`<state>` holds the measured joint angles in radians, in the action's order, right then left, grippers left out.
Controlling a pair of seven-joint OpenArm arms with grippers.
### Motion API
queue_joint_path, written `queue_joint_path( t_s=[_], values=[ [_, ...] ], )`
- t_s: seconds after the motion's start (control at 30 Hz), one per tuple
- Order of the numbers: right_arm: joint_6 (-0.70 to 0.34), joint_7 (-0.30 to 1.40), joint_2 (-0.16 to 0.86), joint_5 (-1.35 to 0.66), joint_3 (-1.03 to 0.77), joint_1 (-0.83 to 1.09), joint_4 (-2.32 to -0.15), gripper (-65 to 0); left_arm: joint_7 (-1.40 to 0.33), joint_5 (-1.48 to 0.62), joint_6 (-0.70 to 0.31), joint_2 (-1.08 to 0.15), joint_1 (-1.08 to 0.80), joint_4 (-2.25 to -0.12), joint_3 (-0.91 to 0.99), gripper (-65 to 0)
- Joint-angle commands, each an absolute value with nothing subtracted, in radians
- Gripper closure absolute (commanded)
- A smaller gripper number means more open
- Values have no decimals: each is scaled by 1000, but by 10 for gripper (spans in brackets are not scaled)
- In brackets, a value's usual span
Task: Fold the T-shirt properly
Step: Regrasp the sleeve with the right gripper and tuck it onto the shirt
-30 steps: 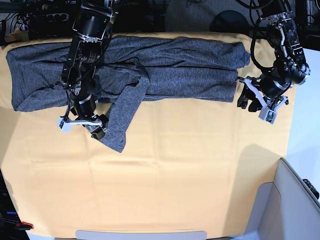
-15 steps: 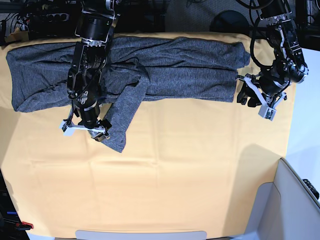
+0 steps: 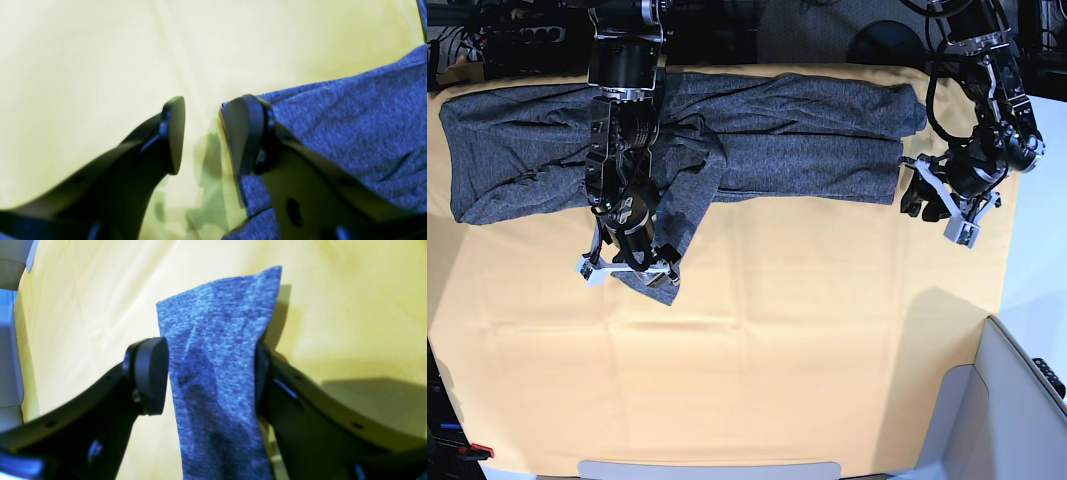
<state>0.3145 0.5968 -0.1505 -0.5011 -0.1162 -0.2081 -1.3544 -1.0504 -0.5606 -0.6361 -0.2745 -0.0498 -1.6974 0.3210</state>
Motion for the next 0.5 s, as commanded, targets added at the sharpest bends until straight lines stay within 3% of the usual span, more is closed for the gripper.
queue_joint_path(
  t_s=[0.0,0.07,0.2,0.47],
  values=[
    [326,638,-157,-515,-113,-216,-1354,-328,-1035,-576,-639,-285,-38,-1713,323,-233],
    [326,638,-157,-515,-113,-216,-1354,-253,-1035,-576,-639,-285,-38,-1713,323,-233],
    [325,645,-157,-515,-110,-222,-1359,0,-1035,-576,-639,-285,-38,-1713,323,-233],
    [325,690,-116,-512,145,-162,-1586,0,-1029,-576,-639,-291,-38,-1713,329,-233]
  ],
)
